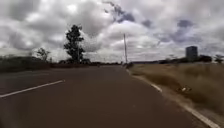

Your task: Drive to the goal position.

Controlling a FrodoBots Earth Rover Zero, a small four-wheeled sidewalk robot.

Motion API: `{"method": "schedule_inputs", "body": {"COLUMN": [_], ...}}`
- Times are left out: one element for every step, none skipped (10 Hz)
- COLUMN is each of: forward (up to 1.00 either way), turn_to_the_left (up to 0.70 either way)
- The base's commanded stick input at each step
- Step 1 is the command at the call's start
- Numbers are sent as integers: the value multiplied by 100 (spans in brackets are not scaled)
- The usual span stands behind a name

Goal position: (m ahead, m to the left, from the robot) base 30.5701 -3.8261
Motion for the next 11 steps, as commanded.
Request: {"method": "schedule_inputs", "body": {"forward": [85,85,85,85,85,85,85,85,85,85,85], "turn_to_the_left": [0,0,0,0,0,0,-8,-17,-25,-32,-34]}}
